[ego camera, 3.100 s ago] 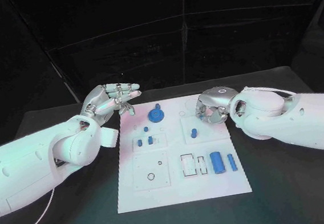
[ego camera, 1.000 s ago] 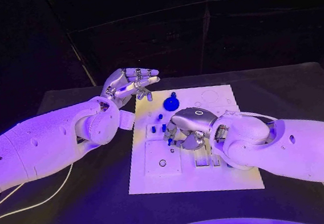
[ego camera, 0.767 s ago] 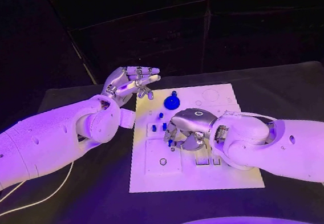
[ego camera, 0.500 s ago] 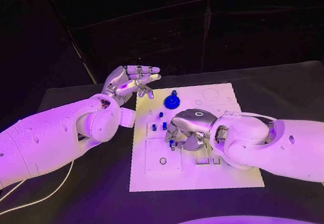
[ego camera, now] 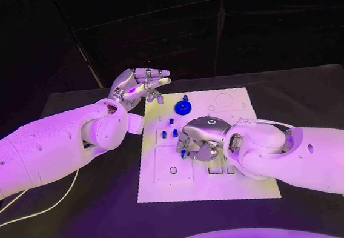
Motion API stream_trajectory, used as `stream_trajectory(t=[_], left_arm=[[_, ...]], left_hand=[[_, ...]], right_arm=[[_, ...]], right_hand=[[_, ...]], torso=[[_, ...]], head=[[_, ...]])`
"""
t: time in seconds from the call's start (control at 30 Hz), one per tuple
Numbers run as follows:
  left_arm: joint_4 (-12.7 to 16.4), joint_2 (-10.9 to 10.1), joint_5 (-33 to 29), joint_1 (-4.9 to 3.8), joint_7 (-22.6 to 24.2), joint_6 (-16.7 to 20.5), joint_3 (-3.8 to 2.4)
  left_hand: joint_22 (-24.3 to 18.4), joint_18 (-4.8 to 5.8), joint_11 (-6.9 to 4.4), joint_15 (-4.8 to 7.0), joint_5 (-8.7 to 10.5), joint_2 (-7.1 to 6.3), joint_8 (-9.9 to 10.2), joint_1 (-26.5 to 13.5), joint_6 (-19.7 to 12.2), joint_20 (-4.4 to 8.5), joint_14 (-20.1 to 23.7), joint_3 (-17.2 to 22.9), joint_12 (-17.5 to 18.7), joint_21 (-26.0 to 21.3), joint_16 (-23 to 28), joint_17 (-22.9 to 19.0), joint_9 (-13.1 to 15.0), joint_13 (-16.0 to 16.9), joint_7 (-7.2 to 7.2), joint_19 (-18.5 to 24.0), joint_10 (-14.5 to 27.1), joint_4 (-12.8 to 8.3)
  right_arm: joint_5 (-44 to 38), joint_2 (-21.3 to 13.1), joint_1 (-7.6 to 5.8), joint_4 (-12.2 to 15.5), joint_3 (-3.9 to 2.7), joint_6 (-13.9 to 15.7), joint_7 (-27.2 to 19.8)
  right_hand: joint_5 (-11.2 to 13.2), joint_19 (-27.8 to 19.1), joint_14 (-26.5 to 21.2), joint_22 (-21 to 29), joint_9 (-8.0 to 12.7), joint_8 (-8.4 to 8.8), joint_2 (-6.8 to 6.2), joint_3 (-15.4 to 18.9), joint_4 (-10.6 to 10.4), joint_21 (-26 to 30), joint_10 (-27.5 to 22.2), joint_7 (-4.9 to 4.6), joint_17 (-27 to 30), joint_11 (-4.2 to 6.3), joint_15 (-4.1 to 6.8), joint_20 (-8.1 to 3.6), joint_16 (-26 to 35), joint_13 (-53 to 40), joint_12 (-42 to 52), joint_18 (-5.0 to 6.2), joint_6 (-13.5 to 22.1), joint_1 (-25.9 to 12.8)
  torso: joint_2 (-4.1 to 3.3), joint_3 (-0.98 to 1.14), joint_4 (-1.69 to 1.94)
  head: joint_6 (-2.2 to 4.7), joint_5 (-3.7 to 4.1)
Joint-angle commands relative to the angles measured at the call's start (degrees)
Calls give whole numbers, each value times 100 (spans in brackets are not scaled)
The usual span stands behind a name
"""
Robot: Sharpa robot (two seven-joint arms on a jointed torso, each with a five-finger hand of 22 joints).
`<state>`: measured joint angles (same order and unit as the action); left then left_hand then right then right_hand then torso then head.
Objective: Assemble the parts on the task board
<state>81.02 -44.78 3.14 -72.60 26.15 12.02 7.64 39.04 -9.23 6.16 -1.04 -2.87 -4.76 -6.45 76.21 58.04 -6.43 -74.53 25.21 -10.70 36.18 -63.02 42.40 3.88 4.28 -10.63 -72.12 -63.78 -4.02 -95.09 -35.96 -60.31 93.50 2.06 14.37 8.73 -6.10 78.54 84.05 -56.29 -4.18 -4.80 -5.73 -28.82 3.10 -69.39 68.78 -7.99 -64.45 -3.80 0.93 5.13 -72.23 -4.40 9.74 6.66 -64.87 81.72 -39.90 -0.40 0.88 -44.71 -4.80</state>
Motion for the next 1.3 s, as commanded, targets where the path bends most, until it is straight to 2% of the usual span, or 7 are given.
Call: stream_trajectory(t=[0.03,0.93,1.1,1.3], left_arm=[[1,10,-20,-10,42,-32,-5],[-16,32,-20,-10,48,-31,-5],[-24,37,-20,-10,48,-32,-5],[-35,43,-20,-10,44,-34,-5]], left_hand=[[-6,-112,18,-8,3,5,18,-47,-40,-8,36,-30,-18,-32,16,-6,-1,-6,-13,31,28,-13],[-6,-112,18,-8,3,5,18,-47,-40,-8,36,-30,-18,-32,16,-6,-1,-6,-13,31,28,-13],[-9,-114,15,-8,3,10,13,-51,-47,-12,38,-41,-24,-36,11,-13,1,-4,-9,33,34,-9],[-9,-114,15,-8,3,10,13,-51,-47,-12,38,-41,-24,-36,11,-13,1,-4,-9,33,34,-9]], right_arm=[[-41,4,-6,-13,-1,-101,-18],[-96,73,-3,-101,21,-245,-1],[-131,52,-4,-74,120,-302,48],[-192,52,-5,-82,162,-313,128]], right_hand=[[-20,-17,243,-2,1,12,-3,-16,8,-25,6,-36,4,-22,8,-37,-31,-5,35,-41,-2,-66],[-21,-30,239,8,2,14,-5,-11,10,-22,2,-36,26,-24,7,-34,-22,-5,33,-38,-3,-81],[-18,-38,235,12,3,19,-12,-2,8,-22,-5,-38,36,-26,5,-32,-20,-5,29,-37,3,-100],[-24,-78,222,40,13,48,-43,45,-15,-10,-54,-48,67,-40,-9,-18,-14,2,2,-30,49,-187]], torso=[[-1,1,1],[-3,1,-6],[1,-4,6],[-1,2,4]], head=[[-4,5],[-18,6],[-23,16],[-16,11]])
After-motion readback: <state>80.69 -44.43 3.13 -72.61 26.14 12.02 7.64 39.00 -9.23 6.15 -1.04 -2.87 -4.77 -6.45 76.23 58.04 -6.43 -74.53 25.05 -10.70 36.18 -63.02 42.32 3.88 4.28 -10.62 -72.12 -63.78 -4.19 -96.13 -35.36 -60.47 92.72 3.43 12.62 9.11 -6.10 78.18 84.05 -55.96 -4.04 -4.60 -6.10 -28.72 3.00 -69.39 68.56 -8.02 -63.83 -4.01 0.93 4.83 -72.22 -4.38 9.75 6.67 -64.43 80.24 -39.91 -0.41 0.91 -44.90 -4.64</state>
